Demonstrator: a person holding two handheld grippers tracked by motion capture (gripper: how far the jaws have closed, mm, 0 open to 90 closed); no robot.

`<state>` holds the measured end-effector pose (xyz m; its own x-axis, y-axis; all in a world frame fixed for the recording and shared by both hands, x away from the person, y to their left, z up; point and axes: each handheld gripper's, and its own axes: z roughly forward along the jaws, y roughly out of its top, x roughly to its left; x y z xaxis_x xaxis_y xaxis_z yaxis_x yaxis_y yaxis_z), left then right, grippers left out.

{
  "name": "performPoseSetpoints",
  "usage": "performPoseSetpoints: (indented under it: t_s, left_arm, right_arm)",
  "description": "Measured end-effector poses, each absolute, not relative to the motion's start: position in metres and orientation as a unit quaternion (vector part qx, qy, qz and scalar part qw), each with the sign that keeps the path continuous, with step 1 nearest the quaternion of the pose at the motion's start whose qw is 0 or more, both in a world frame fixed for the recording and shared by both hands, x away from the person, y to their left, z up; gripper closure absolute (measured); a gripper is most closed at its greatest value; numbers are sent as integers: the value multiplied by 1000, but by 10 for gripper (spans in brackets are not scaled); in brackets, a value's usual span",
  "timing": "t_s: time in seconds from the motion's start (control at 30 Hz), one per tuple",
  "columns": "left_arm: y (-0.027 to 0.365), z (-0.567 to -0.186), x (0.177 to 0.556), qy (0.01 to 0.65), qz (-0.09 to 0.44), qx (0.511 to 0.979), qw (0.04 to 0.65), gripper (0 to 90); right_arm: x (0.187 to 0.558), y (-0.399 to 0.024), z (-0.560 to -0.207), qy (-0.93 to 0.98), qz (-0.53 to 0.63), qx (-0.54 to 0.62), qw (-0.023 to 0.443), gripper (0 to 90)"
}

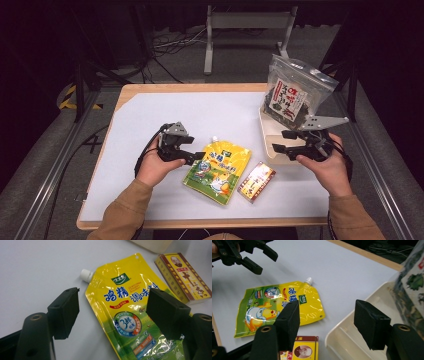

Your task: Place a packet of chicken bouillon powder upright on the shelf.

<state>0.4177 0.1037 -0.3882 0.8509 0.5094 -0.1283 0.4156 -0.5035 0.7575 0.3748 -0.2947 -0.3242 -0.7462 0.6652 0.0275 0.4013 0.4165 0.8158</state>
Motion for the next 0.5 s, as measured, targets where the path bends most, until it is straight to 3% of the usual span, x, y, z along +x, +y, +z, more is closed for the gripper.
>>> performPoseSetpoints:
  t_s: [0.5]
  left_arm:
    - [112,-392,413,269,46,867,417,285]
  right_arm:
    - [407,-247,-340,858,385,324,107,380]
